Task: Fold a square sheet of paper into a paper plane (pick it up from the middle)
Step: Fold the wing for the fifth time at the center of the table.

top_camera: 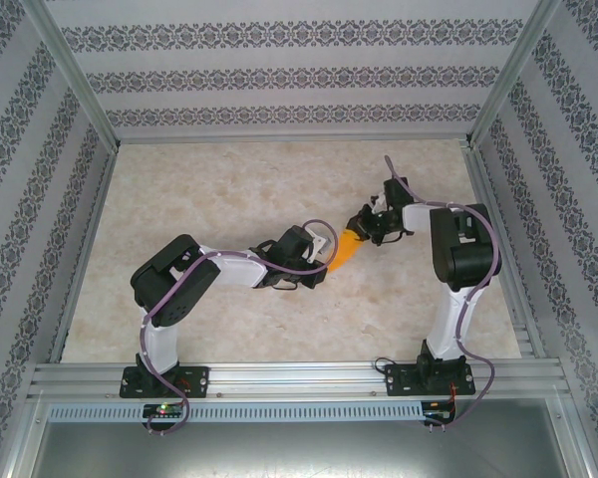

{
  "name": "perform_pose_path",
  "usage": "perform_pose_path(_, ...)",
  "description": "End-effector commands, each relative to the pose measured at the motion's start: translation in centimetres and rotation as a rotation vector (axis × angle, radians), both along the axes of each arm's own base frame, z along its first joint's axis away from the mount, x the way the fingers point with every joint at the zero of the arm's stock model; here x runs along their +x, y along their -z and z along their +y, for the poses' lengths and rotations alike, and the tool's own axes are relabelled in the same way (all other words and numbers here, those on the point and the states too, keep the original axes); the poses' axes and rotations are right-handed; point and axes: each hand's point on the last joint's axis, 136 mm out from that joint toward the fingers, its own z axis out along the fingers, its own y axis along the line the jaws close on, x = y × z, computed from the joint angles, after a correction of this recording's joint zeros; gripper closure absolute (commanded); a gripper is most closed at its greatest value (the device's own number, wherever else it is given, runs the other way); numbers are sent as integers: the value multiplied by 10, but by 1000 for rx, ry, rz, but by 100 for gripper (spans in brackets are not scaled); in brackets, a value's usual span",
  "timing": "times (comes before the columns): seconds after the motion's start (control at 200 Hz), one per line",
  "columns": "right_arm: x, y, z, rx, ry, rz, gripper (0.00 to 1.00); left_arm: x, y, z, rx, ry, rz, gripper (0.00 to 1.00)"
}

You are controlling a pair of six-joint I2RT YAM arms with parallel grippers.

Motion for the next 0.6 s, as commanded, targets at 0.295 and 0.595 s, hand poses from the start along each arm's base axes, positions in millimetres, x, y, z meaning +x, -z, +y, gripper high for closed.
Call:
perform_pose_path(0.295, 41, 13, -37, -113, 57, -55, 100, -80, 90, 82, 358, 14, 348, 100)
perform_pose_path(0.595, 48, -14, -43, -96, 74, -106, 100, -76, 84, 75, 337, 20, 348, 100)
